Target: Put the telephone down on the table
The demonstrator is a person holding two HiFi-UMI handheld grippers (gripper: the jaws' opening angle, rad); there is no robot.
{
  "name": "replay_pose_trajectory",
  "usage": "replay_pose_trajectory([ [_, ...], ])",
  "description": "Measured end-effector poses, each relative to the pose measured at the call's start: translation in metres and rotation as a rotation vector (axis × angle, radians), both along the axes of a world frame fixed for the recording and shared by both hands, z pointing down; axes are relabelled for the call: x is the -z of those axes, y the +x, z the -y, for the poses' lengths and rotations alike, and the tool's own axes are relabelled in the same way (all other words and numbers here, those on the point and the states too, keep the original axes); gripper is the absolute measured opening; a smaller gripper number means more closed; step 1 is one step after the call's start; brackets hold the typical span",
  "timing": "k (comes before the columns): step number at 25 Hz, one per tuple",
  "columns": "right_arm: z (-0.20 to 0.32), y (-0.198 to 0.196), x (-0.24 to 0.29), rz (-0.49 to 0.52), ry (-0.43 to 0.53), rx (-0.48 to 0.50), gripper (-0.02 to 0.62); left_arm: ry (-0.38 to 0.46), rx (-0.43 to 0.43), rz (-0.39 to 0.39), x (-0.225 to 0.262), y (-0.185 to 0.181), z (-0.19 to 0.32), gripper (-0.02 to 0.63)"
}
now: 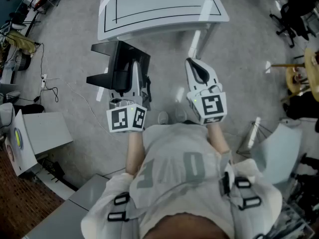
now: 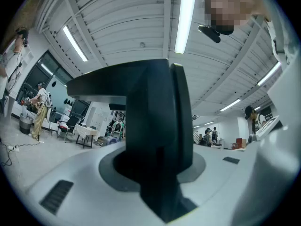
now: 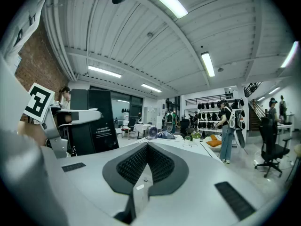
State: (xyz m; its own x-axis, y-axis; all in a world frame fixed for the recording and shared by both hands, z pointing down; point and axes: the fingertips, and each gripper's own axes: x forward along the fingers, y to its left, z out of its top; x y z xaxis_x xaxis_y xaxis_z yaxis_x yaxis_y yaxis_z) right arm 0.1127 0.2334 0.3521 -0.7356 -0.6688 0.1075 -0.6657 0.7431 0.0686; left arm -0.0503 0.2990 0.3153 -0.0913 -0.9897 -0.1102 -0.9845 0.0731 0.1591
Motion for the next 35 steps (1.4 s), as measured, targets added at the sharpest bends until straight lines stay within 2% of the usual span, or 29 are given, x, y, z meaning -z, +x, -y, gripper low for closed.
replay_pose_trajectory([
  [7, -0.003, 0.003, 0.002, -0.003, -0.009, 0.020, 0.006, 0.006, 0.003, 0.006, 0.004, 0.002, -0.001, 0.156],
  [11, 0.003, 0.014, 0.004, 0.031, -0.009, 0.020, 0.006, 0.014, 0.011, 0.006, 0.004, 0.008, 0.004, 0.156],
  [15, 0.014, 0.028, 0.006, 0.021, 0.037, 0.005, 0.006, 0.026, 0.026, 0.003, 0.006, 0.016, 0.011, 0.156],
  [18, 0.021, 0.039, 0.001, 0.008, 0.059, -0.013, 0.008, 0.048, 0.040, -0.015, 0.006, 0.024, 0.014, 0.156],
  [23, 0.028, 0.051, -0.010, 0.012, 0.034, -0.016, 0.008, 0.077, 0.066, -0.065, 0.005, 0.032, 0.007, 0.156],
  [29, 0.041, 0.048, -0.014, 0.010, 0.012, -0.007, 0.008, 0.085, 0.090, -0.079, 0.005, 0.021, 0.019, 0.156],
  [35, 0.070, 0.034, -0.022, -0.006, 0.013, 0.011, 0.008, 0.105, 0.091, -0.104, 0.002, 0.006, 0.052, 0.156],
])
